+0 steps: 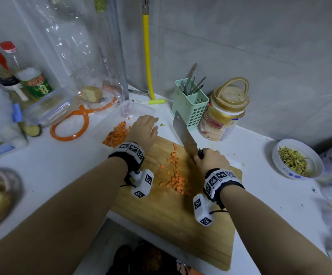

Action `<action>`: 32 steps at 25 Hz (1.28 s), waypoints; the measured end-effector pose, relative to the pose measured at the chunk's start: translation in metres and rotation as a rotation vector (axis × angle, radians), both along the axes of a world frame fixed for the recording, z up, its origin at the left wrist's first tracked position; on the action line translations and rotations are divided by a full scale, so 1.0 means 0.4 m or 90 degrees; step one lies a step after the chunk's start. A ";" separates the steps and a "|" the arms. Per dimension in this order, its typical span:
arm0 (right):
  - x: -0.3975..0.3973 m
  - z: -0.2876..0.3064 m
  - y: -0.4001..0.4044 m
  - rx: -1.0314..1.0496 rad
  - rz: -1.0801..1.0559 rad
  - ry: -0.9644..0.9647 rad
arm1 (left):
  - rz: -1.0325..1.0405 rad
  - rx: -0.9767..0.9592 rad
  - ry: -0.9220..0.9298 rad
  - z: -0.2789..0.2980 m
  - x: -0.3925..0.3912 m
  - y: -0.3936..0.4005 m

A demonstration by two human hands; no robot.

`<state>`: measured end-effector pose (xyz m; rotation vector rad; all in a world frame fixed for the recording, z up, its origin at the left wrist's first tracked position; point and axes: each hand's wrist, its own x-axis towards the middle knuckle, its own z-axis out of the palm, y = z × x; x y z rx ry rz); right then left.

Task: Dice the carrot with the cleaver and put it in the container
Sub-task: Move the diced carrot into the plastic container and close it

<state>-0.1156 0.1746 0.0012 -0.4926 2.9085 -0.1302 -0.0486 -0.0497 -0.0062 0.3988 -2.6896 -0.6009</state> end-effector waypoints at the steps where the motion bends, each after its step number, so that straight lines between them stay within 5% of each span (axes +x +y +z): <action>1: -0.003 -0.006 0.009 0.011 0.018 0.003 | -0.007 -0.017 0.000 -0.003 0.005 0.013; 17: -0.032 -0.007 0.170 0.100 0.357 0.003 | 0.115 -0.002 -0.033 -0.099 0.104 0.129; 20: 0.007 -0.017 0.185 0.004 0.269 -0.044 | 0.098 0.073 -0.146 -0.139 0.098 0.159; 25: 0.059 -0.083 0.217 -0.320 -0.065 -0.224 | 0.051 0.131 -0.208 -0.187 0.085 0.213; 32: 0.130 -0.121 0.289 -0.373 -0.190 -0.302 | 0.037 0.196 -0.189 -0.212 0.082 0.264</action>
